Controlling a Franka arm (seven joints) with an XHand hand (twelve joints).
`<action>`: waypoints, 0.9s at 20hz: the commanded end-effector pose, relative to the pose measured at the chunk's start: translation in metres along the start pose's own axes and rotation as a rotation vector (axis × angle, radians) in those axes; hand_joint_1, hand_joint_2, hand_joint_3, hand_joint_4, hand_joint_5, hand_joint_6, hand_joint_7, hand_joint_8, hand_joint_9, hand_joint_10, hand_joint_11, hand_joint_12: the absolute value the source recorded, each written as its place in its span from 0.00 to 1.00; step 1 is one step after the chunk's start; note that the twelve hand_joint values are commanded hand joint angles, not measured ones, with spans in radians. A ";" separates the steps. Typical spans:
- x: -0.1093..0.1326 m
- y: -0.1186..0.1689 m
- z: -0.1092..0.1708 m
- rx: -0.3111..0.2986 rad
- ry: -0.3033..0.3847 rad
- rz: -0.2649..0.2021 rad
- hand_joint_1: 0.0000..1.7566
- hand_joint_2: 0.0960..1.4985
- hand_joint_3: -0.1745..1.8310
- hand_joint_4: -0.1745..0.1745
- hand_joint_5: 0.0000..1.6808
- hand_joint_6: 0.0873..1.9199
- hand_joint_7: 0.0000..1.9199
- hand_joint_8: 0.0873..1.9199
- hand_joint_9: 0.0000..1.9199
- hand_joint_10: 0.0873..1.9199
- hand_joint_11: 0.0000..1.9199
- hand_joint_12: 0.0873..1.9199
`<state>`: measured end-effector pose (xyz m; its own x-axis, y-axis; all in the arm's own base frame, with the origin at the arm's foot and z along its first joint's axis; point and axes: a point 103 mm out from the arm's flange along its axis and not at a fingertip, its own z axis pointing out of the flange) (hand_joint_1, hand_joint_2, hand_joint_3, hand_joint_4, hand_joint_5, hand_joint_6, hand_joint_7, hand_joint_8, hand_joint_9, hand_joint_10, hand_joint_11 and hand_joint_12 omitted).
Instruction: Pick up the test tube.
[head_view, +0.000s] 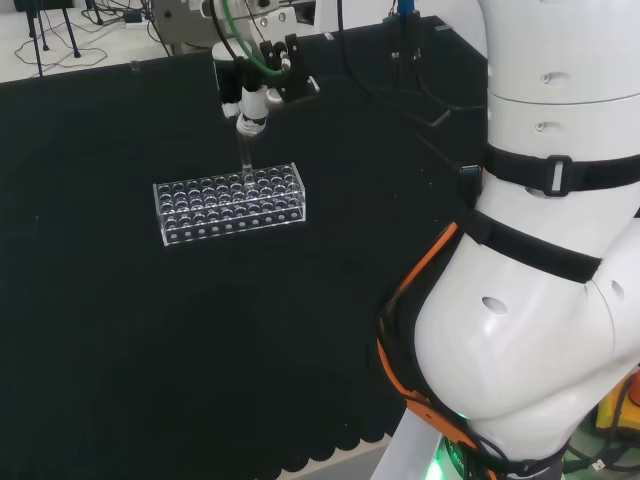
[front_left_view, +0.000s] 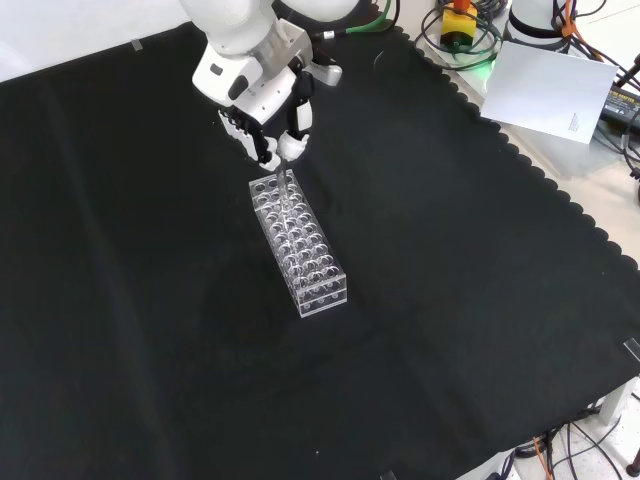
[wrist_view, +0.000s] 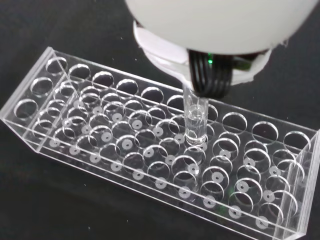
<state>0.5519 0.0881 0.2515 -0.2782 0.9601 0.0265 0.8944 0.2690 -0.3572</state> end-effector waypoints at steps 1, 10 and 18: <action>-0.015 -0.014 -0.007 -0.025 0.047 0.006 0.82 0.26 0.52 0.00 0.84 0.20 0.77 0.26 0.78 0.11 0.71 0.51; -0.030 -0.034 -0.034 -0.052 0.071 0.025 0.83 0.26 0.52 0.00 0.84 0.20 0.77 0.26 0.78 0.11 0.71 0.51; -0.016 -0.035 -0.046 -0.075 0.076 0.004 0.83 0.26 0.52 0.00 0.84 0.20 0.77 0.25 0.78 0.10 0.71 0.51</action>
<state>0.5434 0.0658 0.2955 -0.2442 0.9659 0.0863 0.9181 0.2590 -0.3001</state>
